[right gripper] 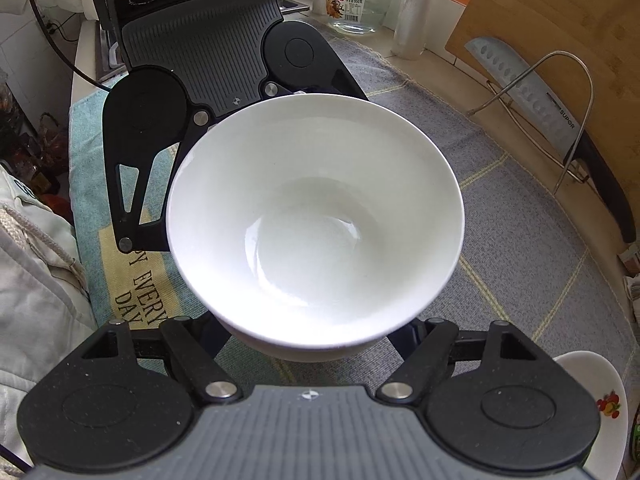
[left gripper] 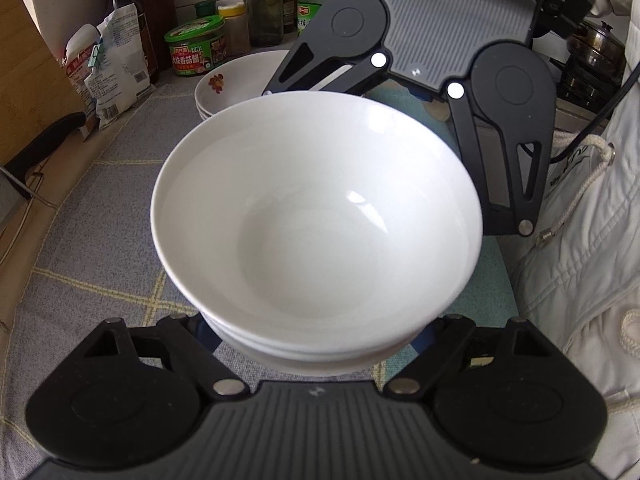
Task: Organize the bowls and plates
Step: 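Lift the bowl stack with both grippers and carry it toward the plate stack, then lower the bowl stack onto the plate stack and open both grippers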
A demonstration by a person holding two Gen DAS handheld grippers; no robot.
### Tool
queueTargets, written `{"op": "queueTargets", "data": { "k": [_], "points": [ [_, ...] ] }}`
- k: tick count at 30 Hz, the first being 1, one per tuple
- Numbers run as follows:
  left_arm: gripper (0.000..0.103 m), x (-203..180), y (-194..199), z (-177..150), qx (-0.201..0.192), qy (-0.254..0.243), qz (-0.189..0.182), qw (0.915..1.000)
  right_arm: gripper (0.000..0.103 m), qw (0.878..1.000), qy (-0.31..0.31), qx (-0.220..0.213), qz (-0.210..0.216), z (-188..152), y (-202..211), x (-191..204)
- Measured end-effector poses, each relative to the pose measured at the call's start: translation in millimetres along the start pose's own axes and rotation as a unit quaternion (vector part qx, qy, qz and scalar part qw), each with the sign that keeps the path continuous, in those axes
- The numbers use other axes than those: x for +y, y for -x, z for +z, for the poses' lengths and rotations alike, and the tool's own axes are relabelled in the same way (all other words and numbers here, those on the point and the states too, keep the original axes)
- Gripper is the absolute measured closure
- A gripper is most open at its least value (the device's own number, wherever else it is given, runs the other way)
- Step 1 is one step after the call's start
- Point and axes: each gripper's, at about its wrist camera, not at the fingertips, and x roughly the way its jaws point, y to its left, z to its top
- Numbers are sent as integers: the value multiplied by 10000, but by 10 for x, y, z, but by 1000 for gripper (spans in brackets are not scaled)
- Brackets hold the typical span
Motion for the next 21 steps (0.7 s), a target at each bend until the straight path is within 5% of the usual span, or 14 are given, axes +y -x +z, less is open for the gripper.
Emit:
{"op": "queueTargets", "data": {
  "k": [21],
  "points": [
    [16, 5, -737, 1285, -232, -403, 218, 9987, 20, 9989, 0, -127, -442, -922, 956, -871]
  ]
}}
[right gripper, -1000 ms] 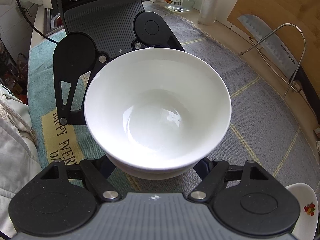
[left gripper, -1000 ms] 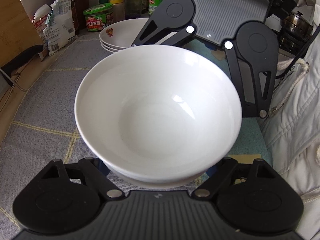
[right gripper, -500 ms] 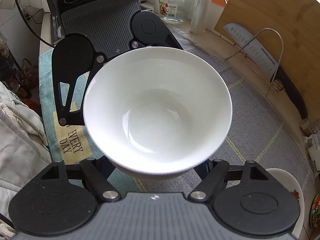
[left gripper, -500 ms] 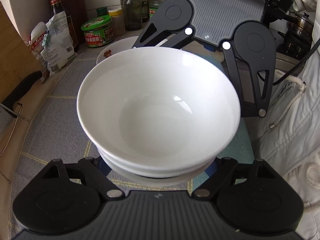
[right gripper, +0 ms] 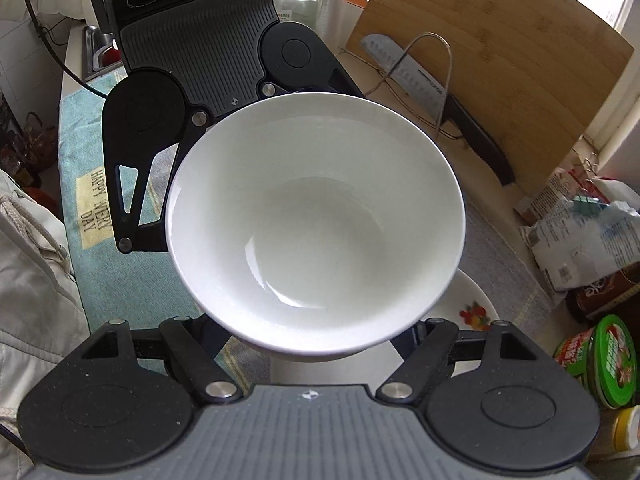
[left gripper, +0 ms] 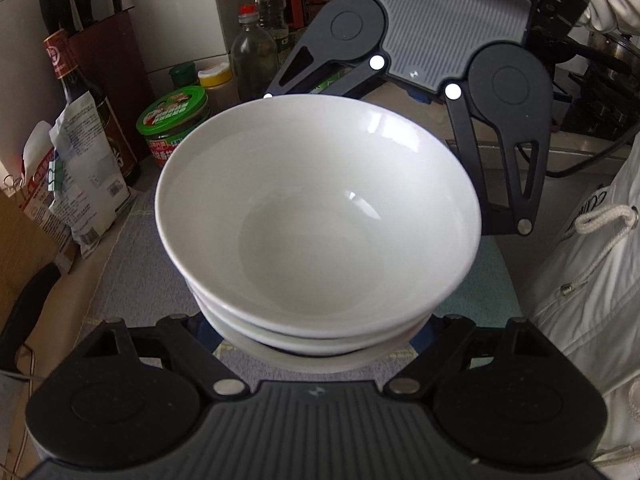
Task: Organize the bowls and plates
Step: 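Lower the bowl stack onto the plate stack and open both grippers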
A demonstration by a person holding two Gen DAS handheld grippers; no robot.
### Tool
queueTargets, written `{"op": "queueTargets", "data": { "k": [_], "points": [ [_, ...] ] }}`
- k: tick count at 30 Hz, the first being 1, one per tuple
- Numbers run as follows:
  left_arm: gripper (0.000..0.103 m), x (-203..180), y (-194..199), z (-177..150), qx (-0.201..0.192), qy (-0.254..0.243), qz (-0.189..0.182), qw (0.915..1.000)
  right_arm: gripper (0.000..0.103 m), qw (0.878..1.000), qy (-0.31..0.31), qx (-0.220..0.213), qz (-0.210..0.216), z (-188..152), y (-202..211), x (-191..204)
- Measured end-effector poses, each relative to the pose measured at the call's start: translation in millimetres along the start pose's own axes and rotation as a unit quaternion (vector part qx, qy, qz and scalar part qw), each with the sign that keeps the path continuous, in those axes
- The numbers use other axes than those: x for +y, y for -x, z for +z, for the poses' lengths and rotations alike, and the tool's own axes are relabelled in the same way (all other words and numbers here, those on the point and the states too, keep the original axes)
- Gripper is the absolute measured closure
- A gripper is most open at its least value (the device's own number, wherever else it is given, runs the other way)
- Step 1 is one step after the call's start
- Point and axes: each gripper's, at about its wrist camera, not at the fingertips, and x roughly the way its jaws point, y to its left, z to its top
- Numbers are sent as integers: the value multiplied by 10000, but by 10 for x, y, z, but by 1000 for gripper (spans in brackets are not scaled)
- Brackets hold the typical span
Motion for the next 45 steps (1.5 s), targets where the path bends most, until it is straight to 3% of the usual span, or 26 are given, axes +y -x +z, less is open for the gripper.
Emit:
{"op": "queueTargets", "data": {
  "k": [15, 33, 42, 45],
  "points": [
    [16, 180, -616, 251, 104, 58, -108, 9999, 20, 9998, -117, 148, 31, -457, -21, -457],
    [16, 232, -788, 268, 263, 192, -185, 9993, 20, 9996, -109, 242, 123, -577, -221, -566],
    [14, 261, -800, 246, 163, 274, -176, 9993, 20, 9996, -167, 213, 47, -586, -227, -591],
    [7, 228, -787, 232, 95, 167, -4, 9998, 18, 9997, -170, 189, -37, -594, -231, -576]
  ]
}}
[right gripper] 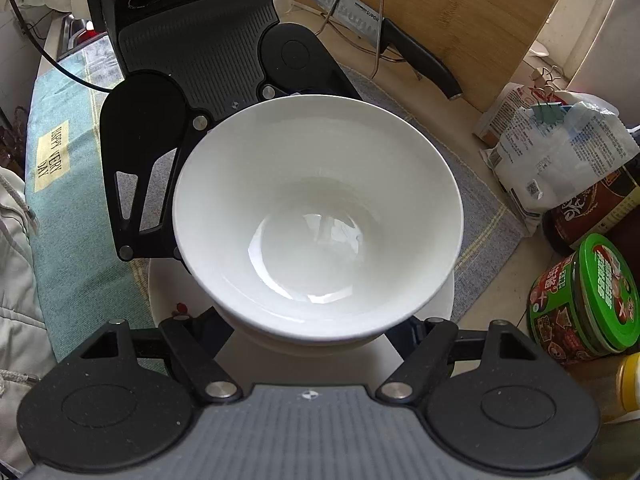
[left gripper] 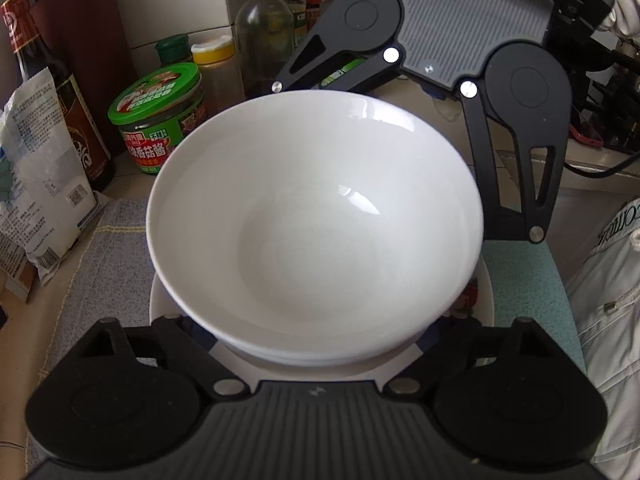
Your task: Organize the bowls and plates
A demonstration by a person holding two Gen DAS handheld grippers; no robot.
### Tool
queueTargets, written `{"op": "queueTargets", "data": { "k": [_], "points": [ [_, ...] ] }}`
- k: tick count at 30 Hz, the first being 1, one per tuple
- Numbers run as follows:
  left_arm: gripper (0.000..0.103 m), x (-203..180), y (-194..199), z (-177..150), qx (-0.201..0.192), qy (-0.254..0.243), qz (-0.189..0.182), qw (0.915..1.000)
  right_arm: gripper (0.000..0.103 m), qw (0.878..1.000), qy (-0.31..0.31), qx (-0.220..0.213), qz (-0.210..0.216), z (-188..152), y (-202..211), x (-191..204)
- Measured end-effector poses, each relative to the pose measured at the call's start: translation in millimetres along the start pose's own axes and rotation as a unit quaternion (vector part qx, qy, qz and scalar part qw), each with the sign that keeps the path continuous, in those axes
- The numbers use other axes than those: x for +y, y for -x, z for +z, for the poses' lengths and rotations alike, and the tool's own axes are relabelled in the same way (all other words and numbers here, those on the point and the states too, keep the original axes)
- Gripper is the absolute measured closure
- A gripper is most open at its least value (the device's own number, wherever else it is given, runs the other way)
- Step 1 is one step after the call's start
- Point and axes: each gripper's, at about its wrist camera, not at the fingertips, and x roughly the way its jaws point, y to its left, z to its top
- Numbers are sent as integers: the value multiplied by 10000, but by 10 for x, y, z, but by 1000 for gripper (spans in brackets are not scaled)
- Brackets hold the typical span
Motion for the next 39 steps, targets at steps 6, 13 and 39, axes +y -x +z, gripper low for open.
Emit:
{"op": "queueTargets", "data": {
  "k": [6, 13, 39],
  "points": [
    [4, -31, 50, -70, -10, 143, 272, 9995, 2, 9997, -197, -124, -41, -32, 39, -11],
    [3, -125, 387, -220, -315, 820, 813, 9928, 2, 9993, -313, -135, -178, -87, 136, 60],
    [1, -1110, 1590, -780, -1508, 2664, 2030, 9301, 0, 8334, -4722, -116, -2869, 123, 601, 1486]
  ]
}}
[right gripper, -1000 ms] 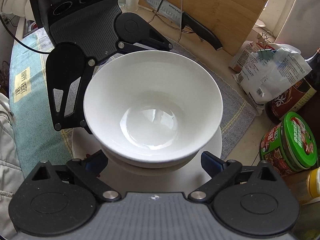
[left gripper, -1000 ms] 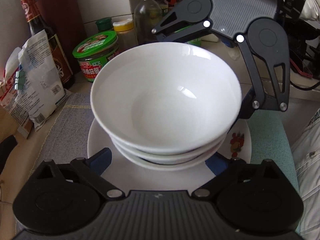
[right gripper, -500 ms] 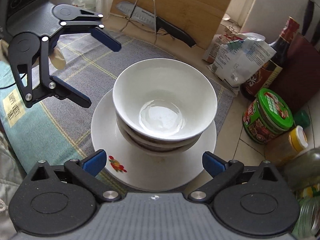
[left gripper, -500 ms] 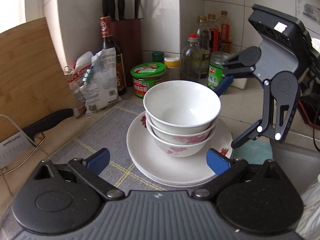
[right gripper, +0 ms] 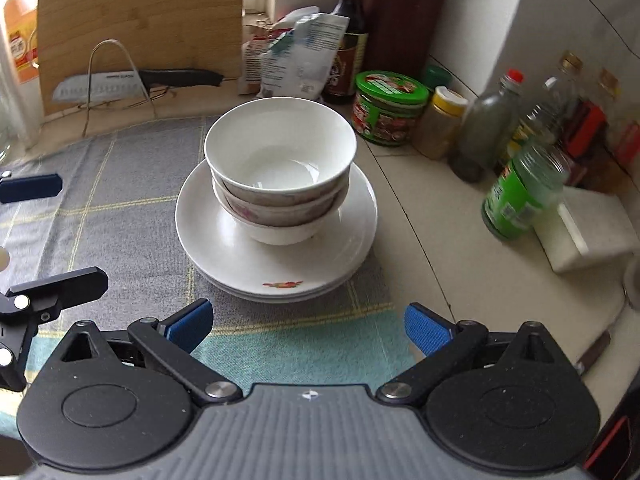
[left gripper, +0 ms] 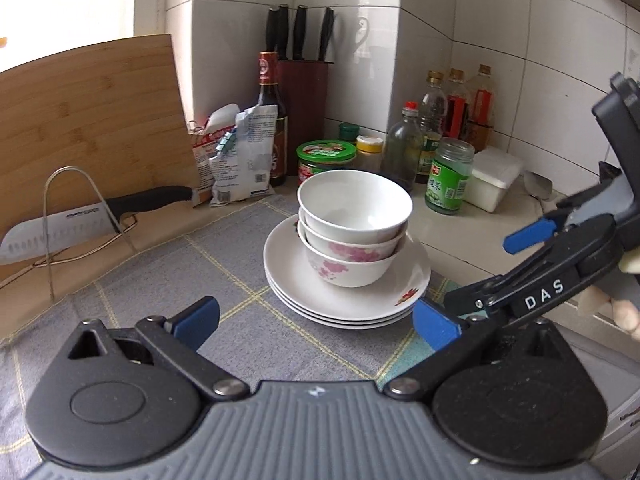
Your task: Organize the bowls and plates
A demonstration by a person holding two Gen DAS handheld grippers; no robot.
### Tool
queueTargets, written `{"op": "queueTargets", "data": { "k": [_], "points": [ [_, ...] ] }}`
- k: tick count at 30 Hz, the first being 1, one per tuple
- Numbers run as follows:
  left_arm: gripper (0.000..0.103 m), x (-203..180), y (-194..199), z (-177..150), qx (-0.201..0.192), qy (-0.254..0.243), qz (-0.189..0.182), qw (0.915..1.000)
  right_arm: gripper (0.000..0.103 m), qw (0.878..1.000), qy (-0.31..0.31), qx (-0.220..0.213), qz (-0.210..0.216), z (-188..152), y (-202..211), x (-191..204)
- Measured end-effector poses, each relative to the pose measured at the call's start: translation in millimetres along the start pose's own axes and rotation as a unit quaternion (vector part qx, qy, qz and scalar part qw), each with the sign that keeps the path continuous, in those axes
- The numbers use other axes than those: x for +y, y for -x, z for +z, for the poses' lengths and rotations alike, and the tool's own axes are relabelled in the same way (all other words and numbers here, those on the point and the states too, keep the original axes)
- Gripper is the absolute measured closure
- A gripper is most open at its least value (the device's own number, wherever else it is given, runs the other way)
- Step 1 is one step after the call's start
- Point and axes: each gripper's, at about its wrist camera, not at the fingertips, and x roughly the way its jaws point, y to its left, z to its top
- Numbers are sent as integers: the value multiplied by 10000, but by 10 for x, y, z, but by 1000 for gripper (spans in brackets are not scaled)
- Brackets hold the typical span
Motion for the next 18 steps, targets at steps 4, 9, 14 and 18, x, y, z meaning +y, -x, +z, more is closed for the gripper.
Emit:
{"op": "queueTargets", "data": {
  "k": [4, 9, 14, 18],
  "points": [
    [1, -29, 157, 29, -8, 180, 408, 9990, 0, 9994, -260, -176, -150, -109, 201, 90],
    [1, -99, 293, 28, -75, 148, 684, 9975, 0, 9983, -512, -247, -115, -191, 323, 111],
    [1, -143, 399, 11, -92, 228, 610, 9978, 0, 9977, -598, -307, -99, -240, 403, 136],
    [1, -197, 396, 38, 1, 181, 796, 9967, 0, 9976, -581, -363, -82, -246, 441, 163]
  ]
}}
